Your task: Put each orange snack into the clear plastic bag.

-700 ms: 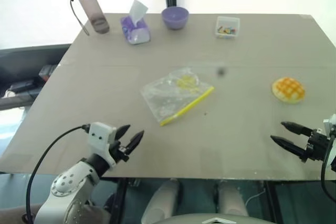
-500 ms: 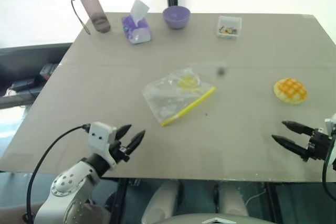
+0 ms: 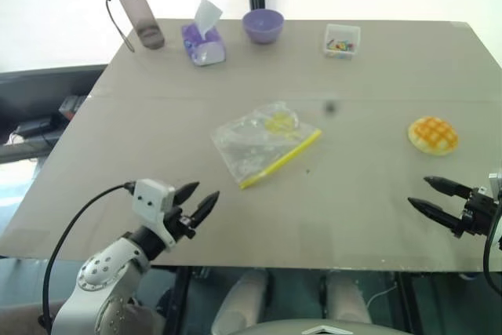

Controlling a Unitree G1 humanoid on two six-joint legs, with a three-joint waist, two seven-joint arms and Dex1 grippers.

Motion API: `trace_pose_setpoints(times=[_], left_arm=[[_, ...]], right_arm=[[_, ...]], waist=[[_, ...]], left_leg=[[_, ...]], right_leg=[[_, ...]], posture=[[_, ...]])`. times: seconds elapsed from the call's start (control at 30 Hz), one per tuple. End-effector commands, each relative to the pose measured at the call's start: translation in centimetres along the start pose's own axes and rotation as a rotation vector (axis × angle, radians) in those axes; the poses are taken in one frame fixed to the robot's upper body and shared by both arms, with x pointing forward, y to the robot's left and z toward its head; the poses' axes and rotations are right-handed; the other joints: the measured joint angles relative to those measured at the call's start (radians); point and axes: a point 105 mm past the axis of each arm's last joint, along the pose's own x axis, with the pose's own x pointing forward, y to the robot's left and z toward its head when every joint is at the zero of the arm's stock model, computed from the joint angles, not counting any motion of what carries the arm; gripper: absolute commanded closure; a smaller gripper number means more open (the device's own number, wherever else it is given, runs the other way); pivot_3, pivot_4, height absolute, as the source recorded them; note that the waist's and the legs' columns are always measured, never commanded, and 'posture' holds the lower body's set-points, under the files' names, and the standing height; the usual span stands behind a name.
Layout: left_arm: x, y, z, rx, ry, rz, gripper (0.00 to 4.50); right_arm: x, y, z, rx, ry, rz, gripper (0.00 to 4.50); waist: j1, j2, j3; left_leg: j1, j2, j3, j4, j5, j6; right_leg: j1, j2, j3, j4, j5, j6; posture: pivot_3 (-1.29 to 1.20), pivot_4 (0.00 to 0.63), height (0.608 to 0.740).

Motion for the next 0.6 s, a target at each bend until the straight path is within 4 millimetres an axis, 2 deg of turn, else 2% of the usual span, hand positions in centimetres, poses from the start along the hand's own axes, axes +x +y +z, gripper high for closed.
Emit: trace_pose_setpoints(times=[0.03, 0.27, 0.3, 0.33, 0.37, 0.4, 0.5, 0.6], left_arm=[[0.1, 0.0, 0.5, 0.007, -0.019, 0.001, 1.58], [0.6, -0.3, 0.9, -0.085, -0.046, -0.035, 1.58], [0.6, -0.3, 0.9, -0.096, -0.046, -0.036, 1.11], [0.7, -0.2, 0.9, -0.100, -0.043, -0.033, 0.85], [0.8, -0.1, 0.9, -0.117, -0.038, -0.028, 0.34], [1.0, 0.0, 0.8, -0.144, -0.033, -0.017, 0.14], [1.8, 0.3, 0.5, -0.369, -0.051, 0.043, 0.14], [3.1, -0.2, 1.1, -0.592, -0.092, 0.044, 0.14]], right_arm=[[-0.3, -0.2, 0.8, -0.014, -0.015, -0.010, 0.89], [-0.1, 0.0, 1.0, -0.003, -0.007, -0.004, 0.89], [0.0, 0.0, 1.1, -0.010, -0.007, -0.006, 0.36], [0.1, 0.1, 1.3, -0.017, -0.006, -0.002, 0.08], [0.5, 0.4, 1.8, -0.041, -0.008, 0.012, 0.00], [1.0, 0.8, 2.6, -0.063, -0.020, 0.025, 0.00], [2.7, 2.0, 5.1, -0.122, -0.081, 0.073, 0.00], [3.8, 3.0, 6.6, -0.202, -0.099, 0.113, 0.00]], waist=[[0.000, 0.000, 0.000], [0.000, 0.000, 0.000], [0.000, 0.000, 0.000], [0.000, 0.000, 0.000], [0.000, 0.000, 0.000], [-0.001, 0.000, 0.000], [-0.002, 0.000, 0.000], [0.003, -0.001, 0.000]], left_leg=[[0.000, 0.000, 0.000, 0.000, 0.000, 0.000], [0.000, 0.000, 0.000, 0.000, 0.000, 0.000], [0.000, 0.000, 0.000, 0.000, 0.000, 0.000], [0.000, 0.000, 0.000, 0.000, 0.000, 0.000], [0.000, 0.000, 0.000, 0.000, 0.000, 0.000], [0.000, 0.000, 0.000, 0.000, 0.000, 0.000], [0.000, 0.001, 0.001, 0.000, 0.000, 0.000], [0.000, 0.002, 0.000, 0.001, 0.000, 0.000]], right_leg=[[0.000, 0.000, 0.000, 0.000, 0.000, 0.000], [0.000, 0.000, 0.000, 0.000, 0.000, 0.000], [0.000, 0.000, 0.000, 0.000, 0.000, 0.000], [0.000, 0.000, 0.000, 0.000, 0.000, 0.000], [0.000, 0.000, 0.000, 0.000, 0.000, 0.000], [0.000, 0.000, 0.000, 0.000, 0.000, 0.000], [-0.001, 0.001, 0.002, 0.001, 0.000, 0.000], [-0.001, 0.002, 0.001, 0.001, 0.000, 0.000]], posture=[[0.00, 0.150, 0.740], [0.00, 0.150, 0.740], [0.00, 0.150, 0.740], [0.00, 0.150, 0.740], [0.00, 0.150, 0.740], [0.00, 0.150, 0.740], [0.00, 0.150, 0.740], [0.00, 0.150, 0.740]])
